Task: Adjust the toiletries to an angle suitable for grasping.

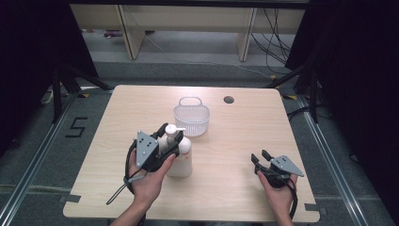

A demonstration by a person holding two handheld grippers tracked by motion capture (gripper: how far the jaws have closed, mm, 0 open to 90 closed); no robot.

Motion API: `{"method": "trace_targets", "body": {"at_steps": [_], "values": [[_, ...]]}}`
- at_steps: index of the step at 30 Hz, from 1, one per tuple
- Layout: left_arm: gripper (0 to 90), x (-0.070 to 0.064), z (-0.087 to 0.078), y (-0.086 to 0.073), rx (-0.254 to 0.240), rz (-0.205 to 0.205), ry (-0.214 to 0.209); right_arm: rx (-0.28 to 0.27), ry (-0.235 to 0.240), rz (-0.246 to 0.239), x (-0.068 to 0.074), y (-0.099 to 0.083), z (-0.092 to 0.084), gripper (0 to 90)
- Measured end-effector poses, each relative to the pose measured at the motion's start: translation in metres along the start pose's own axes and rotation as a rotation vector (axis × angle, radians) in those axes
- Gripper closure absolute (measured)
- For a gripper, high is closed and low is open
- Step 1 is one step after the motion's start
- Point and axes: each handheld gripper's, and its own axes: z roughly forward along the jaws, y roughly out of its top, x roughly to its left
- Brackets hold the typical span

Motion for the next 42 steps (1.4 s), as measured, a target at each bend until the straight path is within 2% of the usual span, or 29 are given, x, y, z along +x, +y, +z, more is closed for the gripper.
{"method": "trace_targets", "body": {"at_steps": [8,9,10,11,12,13,14,16,17,19,23,25,27,35,42], "values": [[54.1,-0.001,0.000,0.001,0.023,0.002,0.019,-0.003,-0.011,-0.009,0.000,0.000,0.000,51.0],[55.4,-0.002,0.000,0.001,0.023,0.011,0.021,0.002,-0.008,-0.001,0.000,0.000,0.000,51.0],[56.1,-0.002,0.000,0.002,0.022,0.013,0.022,0.009,-0.007,0.029,0.003,0.000,0.000,51.0],[56.6,-0.003,-0.001,0.002,0.023,0.013,0.023,-0.010,-0.017,-0.022,-0.001,0.000,0.001,51.0],[57.1,-0.003,-0.001,0.002,0.024,0.012,0.025,-0.007,-0.017,-0.017,-0.001,0.000,0.000,51.0],[57.4,-0.003,0.000,0.003,0.024,0.015,0.029,0.007,-0.008,0.023,0.002,0.000,0.000,51.0],[57.8,-0.003,0.000,0.003,0.025,0.016,0.030,0.010,-0.008,0.027,0.002,0.000,0.000,51.0],[58.1,-0.004,0.000,0.003,0.027,0.013,0.033,-0.010,-0.018,-0.023,-0.001,0.000,0.001,51.0],[58.3,-0.004,0.000,0.003,0.030,0.014,0.035,-0.010,-0.018,-0.022,-0.001,0.000,0.001,50.9],[58.5,-0.004,0.000,0.004,0.032,0.014,0.035,0.009,-0.007,0.028,0.003,0.000,0.000,50.9],[58.9,-0.004,0.000,0.004,0.031,0.005,0.031,0.009,-0.007,0.028,0.002,0.000,0.000,50.9],[59.0,-0.004,0.000,0.004,0.029,0.003,0.031,0.000,-0.007,-0.001,0.000,0.000,0.000,50.9],[59.1,-0.003,0.000,0.004,0.029,0.001,0.029,-0.002,-0.009,-0.007,0.000,0.000,0.000,50.9],[59.2,-0.002,0.001,0.005,0.028,-0.010,0.027,-0.001,-0.012,-0.009,-0.001,0.000,0.000,50.9],[59.2,-0.001,0.002,0.011,0.020,0.005,0.028,-0.003,-0.013,-0.010,-0.001,0.000,0.000,50.8]]}}
